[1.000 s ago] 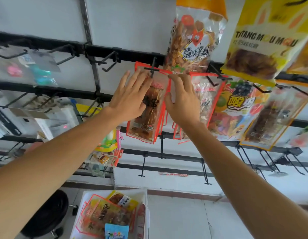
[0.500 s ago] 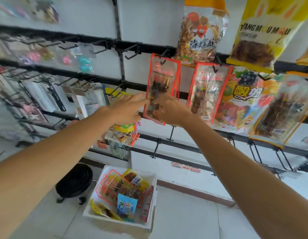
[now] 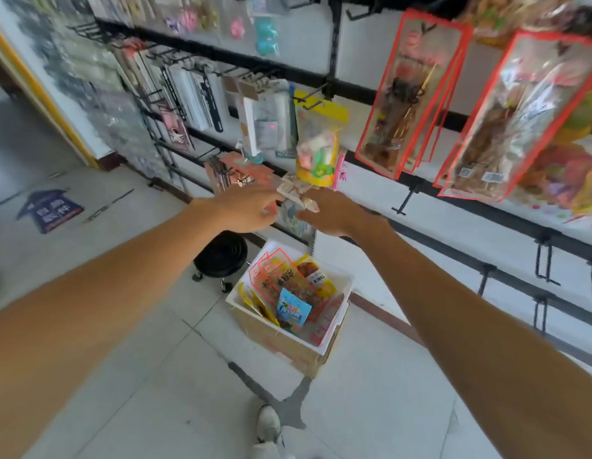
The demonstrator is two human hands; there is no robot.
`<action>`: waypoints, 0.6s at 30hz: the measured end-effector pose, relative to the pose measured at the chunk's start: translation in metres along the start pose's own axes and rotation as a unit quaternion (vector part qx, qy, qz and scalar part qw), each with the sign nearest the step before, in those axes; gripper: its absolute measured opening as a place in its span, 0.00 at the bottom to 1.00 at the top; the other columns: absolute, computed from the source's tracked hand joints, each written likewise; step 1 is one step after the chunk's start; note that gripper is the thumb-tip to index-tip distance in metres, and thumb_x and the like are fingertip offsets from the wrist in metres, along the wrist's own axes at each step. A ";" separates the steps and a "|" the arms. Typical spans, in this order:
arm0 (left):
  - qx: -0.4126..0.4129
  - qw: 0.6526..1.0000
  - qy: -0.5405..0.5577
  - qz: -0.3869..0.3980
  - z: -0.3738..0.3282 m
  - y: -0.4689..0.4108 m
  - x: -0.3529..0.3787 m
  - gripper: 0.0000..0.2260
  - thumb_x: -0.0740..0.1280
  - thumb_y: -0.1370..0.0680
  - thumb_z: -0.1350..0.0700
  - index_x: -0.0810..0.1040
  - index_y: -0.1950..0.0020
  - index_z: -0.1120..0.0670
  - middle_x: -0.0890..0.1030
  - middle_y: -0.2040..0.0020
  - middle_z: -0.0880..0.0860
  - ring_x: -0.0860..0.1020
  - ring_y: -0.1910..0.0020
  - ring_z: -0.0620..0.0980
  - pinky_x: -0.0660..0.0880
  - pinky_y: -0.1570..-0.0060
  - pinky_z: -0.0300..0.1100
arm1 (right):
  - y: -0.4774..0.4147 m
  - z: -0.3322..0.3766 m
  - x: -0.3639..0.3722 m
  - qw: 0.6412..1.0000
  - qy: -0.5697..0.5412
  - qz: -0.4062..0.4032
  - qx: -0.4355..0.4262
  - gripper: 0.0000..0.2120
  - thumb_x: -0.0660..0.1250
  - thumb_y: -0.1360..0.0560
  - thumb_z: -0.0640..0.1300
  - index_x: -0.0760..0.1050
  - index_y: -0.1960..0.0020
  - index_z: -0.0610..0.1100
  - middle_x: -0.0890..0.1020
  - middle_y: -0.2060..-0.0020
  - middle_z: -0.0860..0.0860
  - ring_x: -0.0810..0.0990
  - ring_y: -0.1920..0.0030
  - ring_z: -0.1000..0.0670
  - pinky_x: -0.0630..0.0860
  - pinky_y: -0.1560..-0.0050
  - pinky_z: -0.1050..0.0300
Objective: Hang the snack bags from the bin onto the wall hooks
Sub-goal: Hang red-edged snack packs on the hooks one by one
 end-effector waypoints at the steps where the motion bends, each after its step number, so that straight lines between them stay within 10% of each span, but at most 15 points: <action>1: -0.009 1.000 0.012 0.013 0.008 -0.001 0.014 0.23 0.58 0.17 0.49 0.61 0.22 0.49 0.63 0.23 0.52 0.63 0.25 0.53 0.63 0.29 0.51 | -0.006 0.001 0.015 1.000 -0.005 0.016 0.000 0.23 0.61 0.21 0.56 0.69 0.30 0.45 0.74 0.34 0.44 0.72 0.34 0.41 0.70 0.37 0.49; 13: -0.073 0.974 0.181 0.119 0.076 -0.051 0.211 0.19 0.60 0.18 0.49 0.68 0.27 0.50 0.74 0.31 0.56 0.75 0.39 0.54 0.73 0.41 0.49 | -0.073 -0.074 0.195 0.983 0.002 0.167 0.078 0.24 0.60 0.21 0.58 0.68 0.29 0.48 0.73 0.32 0.45 0.72 0.34 0.42 0.70 0.36 0.50; 18: -0.095 0.955 0.235 0.156 0.085 -0.069 0.283 0.21 0.60 0.18 0.52 0.66 0.25 0.52 0.69 0.26 0.55 0.70 0.30 0.54 0.69 0.33 0.51 | -0.098 -0.112 0.270 0.966 -0.055 0.227 0.109 0.20 0.60 0.23 0.55 0.71 0.34 0.47 0.77 0.38 0.46 0.77 0.42 0.43 0.75 0.41 0.44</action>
Point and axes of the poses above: each hand's wrist, its own y-axis away from the middle knuckle, its own x-axis out of the palm, z = x × y, the point moved 10 cm from there along -y, towards the middle knuckle
